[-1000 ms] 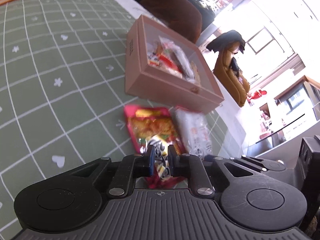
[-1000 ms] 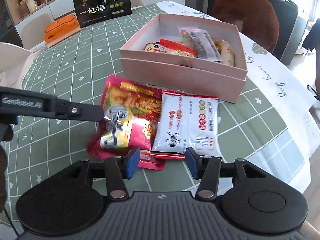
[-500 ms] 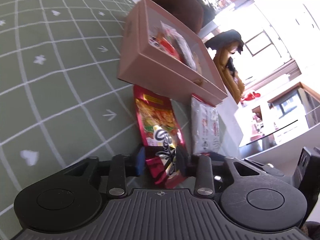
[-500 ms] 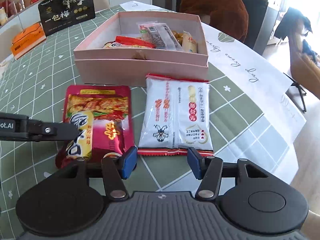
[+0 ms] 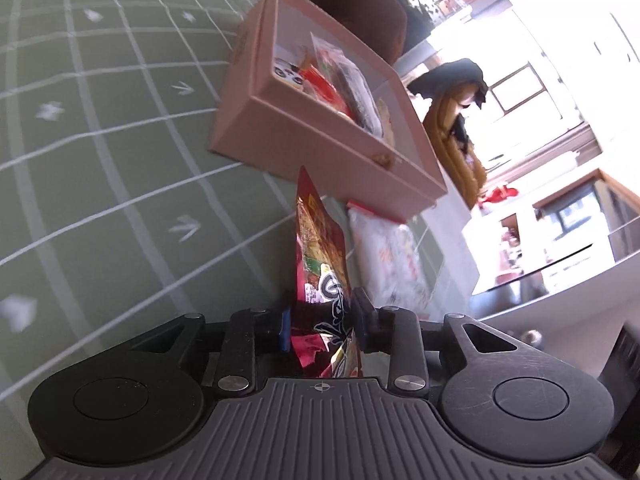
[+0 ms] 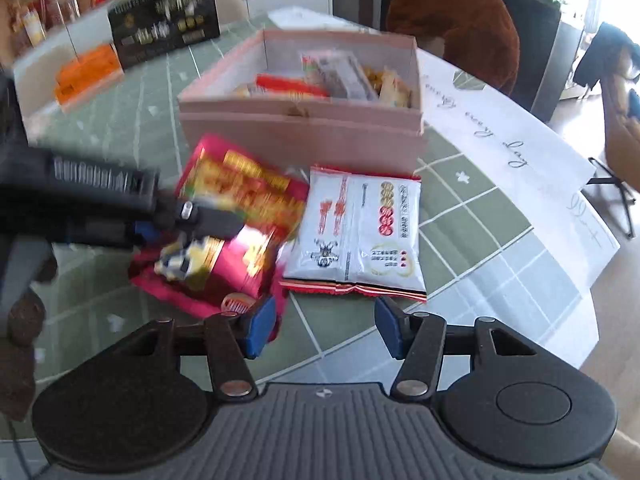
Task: Organize snacks
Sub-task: 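Lift the white packet with right gripper while left gripper lifts the red bag, then carry both bags over the pink box and open both grippers to drop them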
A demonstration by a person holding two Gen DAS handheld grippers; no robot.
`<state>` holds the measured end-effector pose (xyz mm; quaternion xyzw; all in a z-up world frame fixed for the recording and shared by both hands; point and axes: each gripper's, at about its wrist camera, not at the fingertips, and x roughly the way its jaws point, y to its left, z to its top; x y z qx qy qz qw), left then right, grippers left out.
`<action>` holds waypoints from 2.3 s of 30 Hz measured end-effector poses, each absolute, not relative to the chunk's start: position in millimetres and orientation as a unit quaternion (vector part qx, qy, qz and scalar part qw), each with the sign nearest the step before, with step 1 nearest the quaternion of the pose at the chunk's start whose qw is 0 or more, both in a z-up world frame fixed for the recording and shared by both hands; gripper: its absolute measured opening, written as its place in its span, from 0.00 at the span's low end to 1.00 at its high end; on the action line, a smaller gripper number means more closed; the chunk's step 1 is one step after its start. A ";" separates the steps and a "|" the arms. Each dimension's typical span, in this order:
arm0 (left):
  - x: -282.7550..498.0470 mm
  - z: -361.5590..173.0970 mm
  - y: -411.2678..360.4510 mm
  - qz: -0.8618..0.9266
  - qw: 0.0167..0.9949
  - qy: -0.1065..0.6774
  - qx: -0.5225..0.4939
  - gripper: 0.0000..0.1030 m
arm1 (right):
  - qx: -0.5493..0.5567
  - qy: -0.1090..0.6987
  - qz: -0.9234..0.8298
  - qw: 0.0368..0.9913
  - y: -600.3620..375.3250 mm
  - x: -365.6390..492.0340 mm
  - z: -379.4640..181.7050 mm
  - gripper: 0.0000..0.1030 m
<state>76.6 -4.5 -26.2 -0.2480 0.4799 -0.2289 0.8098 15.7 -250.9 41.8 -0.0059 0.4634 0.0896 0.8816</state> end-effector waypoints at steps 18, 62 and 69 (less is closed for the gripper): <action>20.7 -2.7 9.8 -0.167 0.834 0.499 -0.169 0.39 | 0.046 0.503 0.061 0.861 -259.4 97.3 22.3 0.78; 32.5 -22.2 -26.4 -0.238 0.790 0.516 -0.230 0.35 | -0.067 0.494 0.134 0.856 -253.0 14.3 17.3 0.75; 35.8 -28.4 -42.4 -0.254 0.782 0.515 -0.241 0.27 | -0.067 0.494 0.130 0.857 -254.8 10.7 16.9 0.75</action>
